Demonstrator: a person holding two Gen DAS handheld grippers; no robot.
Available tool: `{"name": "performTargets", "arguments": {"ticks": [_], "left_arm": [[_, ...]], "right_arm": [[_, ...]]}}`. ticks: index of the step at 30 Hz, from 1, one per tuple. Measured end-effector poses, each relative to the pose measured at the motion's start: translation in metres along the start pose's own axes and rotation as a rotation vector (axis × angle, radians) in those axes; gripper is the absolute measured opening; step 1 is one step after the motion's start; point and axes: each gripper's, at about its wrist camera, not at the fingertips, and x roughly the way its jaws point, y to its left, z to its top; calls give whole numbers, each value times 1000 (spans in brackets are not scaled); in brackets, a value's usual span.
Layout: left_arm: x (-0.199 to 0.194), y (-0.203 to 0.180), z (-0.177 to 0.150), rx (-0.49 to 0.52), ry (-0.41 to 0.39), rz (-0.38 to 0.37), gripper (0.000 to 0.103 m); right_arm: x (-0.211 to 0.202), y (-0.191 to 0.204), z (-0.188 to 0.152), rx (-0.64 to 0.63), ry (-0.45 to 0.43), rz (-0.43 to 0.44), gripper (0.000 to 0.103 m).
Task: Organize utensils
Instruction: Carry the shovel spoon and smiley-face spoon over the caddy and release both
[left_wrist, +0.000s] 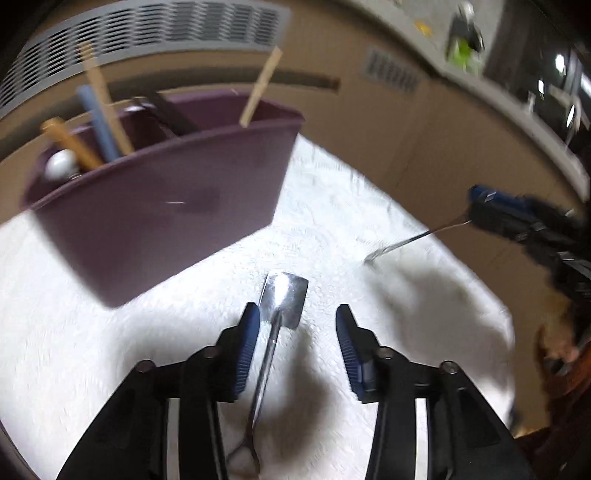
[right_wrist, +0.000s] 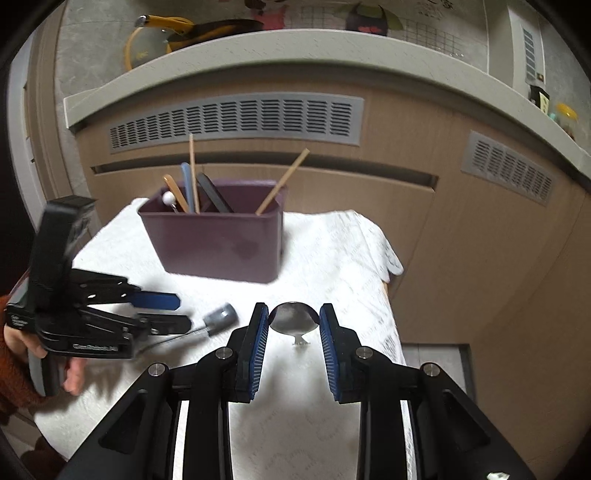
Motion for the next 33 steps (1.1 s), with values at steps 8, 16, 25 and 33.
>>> {"name": "performTargets", "arguments": {"ticks": [8,16,25,33], "left_arm": [[43,-17,13,119,87,120,45],[48,-24,16,77,111,171,44],[-11,-18,-4,-72,-83,107,34],[-103,-13,-26,-182,-394,147,33]], "right_arm": [[-2,-8,-11,-6,-7,3,26],[-5,-5,-12,-26,-30,-17,26],[-18,0,-7,-37,-32,-30,26],[-29,13,6,-39,-47,-5,26]]}}
